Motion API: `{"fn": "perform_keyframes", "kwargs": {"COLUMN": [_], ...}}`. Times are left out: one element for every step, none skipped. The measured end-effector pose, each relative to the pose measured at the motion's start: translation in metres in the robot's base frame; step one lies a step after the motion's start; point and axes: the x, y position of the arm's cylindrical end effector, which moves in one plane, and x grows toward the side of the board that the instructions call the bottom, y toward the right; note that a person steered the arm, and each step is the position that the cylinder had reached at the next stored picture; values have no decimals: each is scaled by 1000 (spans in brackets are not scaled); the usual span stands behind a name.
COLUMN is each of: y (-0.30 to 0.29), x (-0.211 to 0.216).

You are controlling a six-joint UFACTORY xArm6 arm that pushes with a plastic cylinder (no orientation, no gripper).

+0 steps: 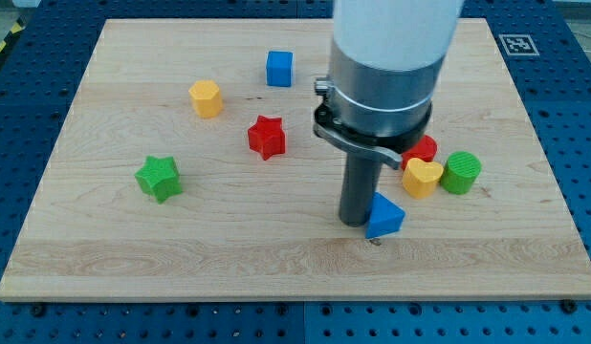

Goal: Put the blue triangle underneath the green circle

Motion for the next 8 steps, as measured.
{"fn": "perform_keyframes", "kwargs": {"y": [21,26,26,41,63,76,94,102], "x": [0,14,38,29,13,13,13,13]}}
